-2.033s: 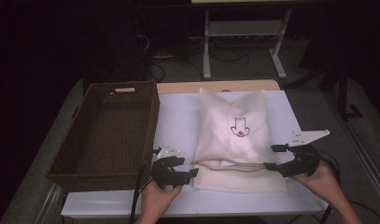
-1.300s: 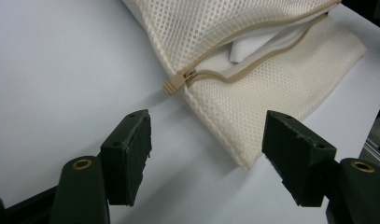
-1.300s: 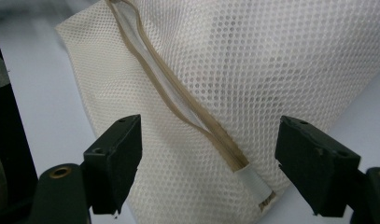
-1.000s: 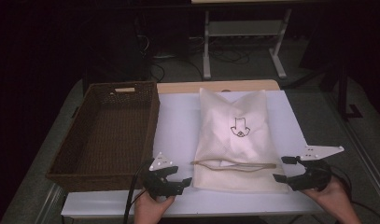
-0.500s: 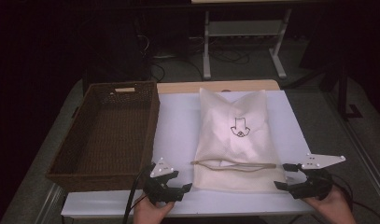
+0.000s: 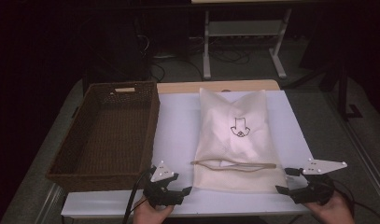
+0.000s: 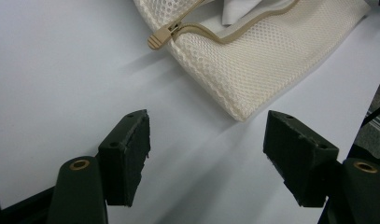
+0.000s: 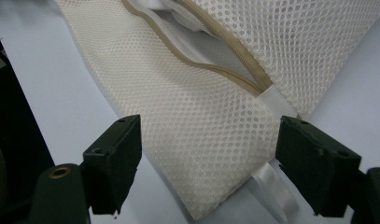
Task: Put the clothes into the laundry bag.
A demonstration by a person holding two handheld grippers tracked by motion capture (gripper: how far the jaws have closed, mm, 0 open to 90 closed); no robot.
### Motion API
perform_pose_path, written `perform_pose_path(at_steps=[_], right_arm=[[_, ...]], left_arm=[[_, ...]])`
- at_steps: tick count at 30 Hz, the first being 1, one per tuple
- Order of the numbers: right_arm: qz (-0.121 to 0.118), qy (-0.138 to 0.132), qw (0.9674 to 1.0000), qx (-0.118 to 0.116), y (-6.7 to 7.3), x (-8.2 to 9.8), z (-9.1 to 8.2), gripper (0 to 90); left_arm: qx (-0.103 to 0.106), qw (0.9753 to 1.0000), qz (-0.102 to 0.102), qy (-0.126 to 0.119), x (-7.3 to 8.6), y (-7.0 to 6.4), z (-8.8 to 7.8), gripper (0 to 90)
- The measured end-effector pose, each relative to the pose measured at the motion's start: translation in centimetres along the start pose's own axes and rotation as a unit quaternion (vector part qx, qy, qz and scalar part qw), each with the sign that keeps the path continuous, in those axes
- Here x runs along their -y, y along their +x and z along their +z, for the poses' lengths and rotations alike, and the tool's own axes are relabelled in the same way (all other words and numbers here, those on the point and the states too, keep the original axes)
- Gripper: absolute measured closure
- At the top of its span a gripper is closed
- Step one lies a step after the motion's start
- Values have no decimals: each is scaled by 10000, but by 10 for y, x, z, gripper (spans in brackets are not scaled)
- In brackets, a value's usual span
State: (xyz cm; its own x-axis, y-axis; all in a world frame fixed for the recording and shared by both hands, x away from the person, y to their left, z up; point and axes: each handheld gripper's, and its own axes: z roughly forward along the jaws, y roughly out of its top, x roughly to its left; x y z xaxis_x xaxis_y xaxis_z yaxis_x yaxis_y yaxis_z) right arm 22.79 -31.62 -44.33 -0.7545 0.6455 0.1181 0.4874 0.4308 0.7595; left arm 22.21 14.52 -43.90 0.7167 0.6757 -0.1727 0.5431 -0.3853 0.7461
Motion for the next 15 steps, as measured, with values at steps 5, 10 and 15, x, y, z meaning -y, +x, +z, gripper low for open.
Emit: perform_pose_path(at_steps=[5, 10, 15], right_arm=[[2, -30, 10000, 46, 1, 4, -3, 217], [-9, -48, 9999, 90, 3, 7, -4, 217], [-25, -154, 9998, 129, 7, 6, -8, 218]], left_arm=[[15, 10000, 40, -33, 0, -2, -2, 299], [83, 10000, 19, -45, 0, -3, -2, 291], [106, 9999, 36, -65, -2, -5, -2, 290]])
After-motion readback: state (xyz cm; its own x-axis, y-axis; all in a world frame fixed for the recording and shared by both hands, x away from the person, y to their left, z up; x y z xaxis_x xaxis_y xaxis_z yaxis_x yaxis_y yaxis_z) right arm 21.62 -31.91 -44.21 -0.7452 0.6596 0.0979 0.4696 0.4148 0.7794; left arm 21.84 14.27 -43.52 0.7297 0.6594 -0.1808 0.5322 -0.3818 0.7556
